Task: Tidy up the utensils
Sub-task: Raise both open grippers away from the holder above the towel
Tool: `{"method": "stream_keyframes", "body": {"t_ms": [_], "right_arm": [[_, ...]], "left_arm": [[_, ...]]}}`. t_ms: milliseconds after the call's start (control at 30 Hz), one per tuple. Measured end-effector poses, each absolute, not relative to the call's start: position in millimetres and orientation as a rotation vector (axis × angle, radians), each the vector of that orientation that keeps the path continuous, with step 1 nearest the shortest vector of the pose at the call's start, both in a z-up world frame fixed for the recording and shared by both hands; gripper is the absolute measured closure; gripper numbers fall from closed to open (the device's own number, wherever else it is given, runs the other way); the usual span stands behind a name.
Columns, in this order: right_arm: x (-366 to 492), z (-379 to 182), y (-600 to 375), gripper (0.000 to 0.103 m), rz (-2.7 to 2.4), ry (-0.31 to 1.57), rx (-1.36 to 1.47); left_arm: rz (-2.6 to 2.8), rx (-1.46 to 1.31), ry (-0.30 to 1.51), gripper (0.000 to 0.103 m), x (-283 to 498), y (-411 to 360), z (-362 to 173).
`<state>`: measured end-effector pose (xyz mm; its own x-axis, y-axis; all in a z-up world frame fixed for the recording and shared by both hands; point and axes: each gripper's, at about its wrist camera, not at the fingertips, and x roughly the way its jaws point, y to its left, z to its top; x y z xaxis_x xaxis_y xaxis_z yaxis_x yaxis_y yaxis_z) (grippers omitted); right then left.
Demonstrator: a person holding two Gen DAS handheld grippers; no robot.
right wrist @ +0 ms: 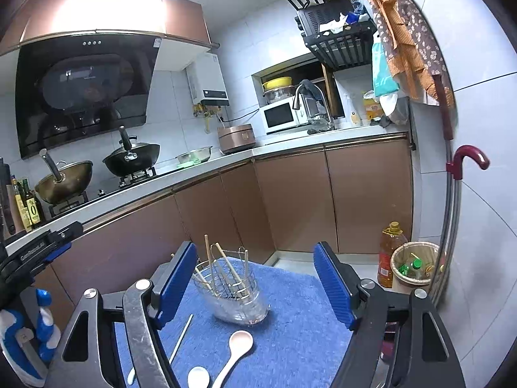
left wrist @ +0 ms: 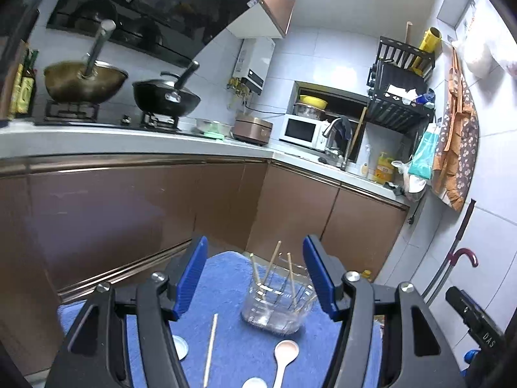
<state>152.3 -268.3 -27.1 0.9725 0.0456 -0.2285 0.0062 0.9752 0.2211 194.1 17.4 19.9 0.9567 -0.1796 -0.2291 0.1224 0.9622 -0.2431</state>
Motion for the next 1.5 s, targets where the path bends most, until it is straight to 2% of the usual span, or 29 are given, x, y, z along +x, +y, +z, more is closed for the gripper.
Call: {"method": "stream_keyframes", "body": {"t_ms": [300, 567, 1033, 1500], "right_arm": [[100.1, -16.5, -250.6, 0.021, 0.018, 0.210, 0.192], [66.5, -10.8, -233.6, 0.020, 0.055, 0.203, 0.179], [37.7, -8.3, -210.3, 0.020, 0.103, 0.208, 0.134], [45.7, -33.7, -216.4, 0.020, 0.118, 0.290, 0.140]], "left_arm": [[-0.107, -0.134, 0.215, 0.041, 114.4, 4.8, 21.5], [-0.108, -0.064, 0.201, 0.041, 68.4, 1.0, 17.6], [-0.076, -0.003, 0.185, 0.041, 32.5, 12.9, 13.4], [-0.073, 0.016, 0.234, 0.041, 38.6, 13.3, 2.1]]}}
